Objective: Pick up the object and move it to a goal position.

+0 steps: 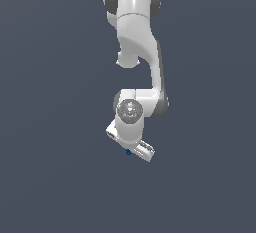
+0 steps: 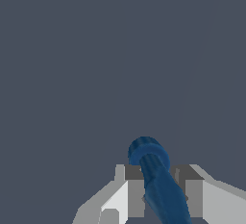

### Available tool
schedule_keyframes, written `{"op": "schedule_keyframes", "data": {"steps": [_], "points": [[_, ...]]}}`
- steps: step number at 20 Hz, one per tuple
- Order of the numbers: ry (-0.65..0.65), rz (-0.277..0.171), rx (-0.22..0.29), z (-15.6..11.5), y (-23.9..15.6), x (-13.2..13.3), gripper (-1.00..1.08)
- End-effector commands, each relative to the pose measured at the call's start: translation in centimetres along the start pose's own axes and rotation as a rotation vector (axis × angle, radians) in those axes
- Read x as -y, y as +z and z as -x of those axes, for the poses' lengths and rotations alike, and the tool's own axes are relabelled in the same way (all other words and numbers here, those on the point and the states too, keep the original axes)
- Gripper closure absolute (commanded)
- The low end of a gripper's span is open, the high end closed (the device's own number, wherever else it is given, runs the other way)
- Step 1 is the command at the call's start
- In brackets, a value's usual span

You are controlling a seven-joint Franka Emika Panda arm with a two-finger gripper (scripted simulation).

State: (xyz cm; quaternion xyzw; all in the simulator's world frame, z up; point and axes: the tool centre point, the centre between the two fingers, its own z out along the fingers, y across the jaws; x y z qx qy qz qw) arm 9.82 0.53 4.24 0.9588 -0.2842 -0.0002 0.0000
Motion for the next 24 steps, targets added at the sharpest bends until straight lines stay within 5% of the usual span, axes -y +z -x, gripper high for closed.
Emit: {"op": "schedule_keyframes", "data": {"steps": [1, 12, 24], "points": [[0.0, 0.0, 0.0, 0.0, -0.2, -0.1, 1.08], [0.0, -0.001, 0.0, 0.2, -4.6, -2.4, 1.08], [0.001, -0.002, 0.001, 0.7, -16.3, -8.5, 1.08]]}}
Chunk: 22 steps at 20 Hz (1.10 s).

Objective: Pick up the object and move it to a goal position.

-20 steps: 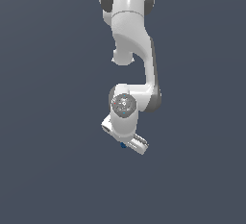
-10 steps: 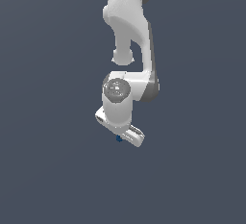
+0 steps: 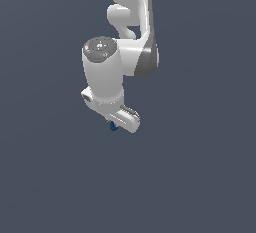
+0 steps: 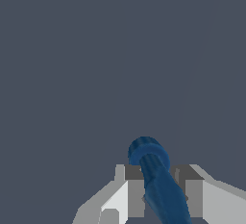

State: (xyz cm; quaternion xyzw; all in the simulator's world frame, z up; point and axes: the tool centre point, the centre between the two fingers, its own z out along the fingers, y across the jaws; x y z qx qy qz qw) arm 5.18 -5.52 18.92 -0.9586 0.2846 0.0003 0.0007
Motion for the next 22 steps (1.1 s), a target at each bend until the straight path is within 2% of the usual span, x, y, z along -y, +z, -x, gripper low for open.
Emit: {"op": "schedule_keyframes", "data": {"steps": [1, 12, 17, 22], "points": [[0.0, 0.0, 0.0, 0.1, -2.7, -1.4, 1.08], [0.0, 0.0, 0.0, 0.3, -13.3, -6.7, 1.08], [0.0, 0.0, 0.0, 0.2, -16.1, -8.0, 1.08], [0.0, 0.001, -0.001, 0.1, -17.2, -8.4, 1.08]]}}
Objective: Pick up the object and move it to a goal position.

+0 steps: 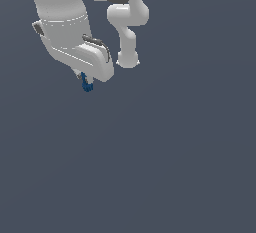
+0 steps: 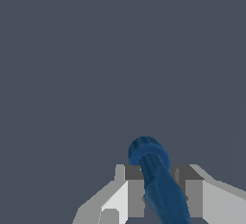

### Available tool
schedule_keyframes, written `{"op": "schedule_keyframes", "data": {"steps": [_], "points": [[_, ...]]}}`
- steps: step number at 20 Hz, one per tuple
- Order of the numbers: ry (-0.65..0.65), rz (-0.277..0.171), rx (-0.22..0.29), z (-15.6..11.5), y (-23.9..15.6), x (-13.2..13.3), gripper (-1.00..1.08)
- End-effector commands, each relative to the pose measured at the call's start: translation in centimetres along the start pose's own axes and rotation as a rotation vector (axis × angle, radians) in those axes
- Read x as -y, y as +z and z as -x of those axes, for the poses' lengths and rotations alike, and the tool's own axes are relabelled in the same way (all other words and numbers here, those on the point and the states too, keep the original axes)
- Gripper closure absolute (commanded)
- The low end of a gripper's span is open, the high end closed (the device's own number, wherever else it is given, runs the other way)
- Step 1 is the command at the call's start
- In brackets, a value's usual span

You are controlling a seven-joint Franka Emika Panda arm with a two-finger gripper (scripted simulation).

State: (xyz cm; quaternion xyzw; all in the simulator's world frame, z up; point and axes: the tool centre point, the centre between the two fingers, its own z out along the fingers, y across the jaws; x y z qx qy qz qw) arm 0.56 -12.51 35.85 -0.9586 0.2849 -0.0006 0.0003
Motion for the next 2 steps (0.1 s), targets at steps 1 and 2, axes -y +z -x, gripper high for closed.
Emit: {"op": "schedule_keyframes", "data": {"steps": [1, 2], "points": [[-0.001, 0.001, 0.001, -0.05, -0.25, -0.1, 1.08], [-0.001, 0.001, 0.001, -0.07, -0.25, -0.1, 1.08]]}}
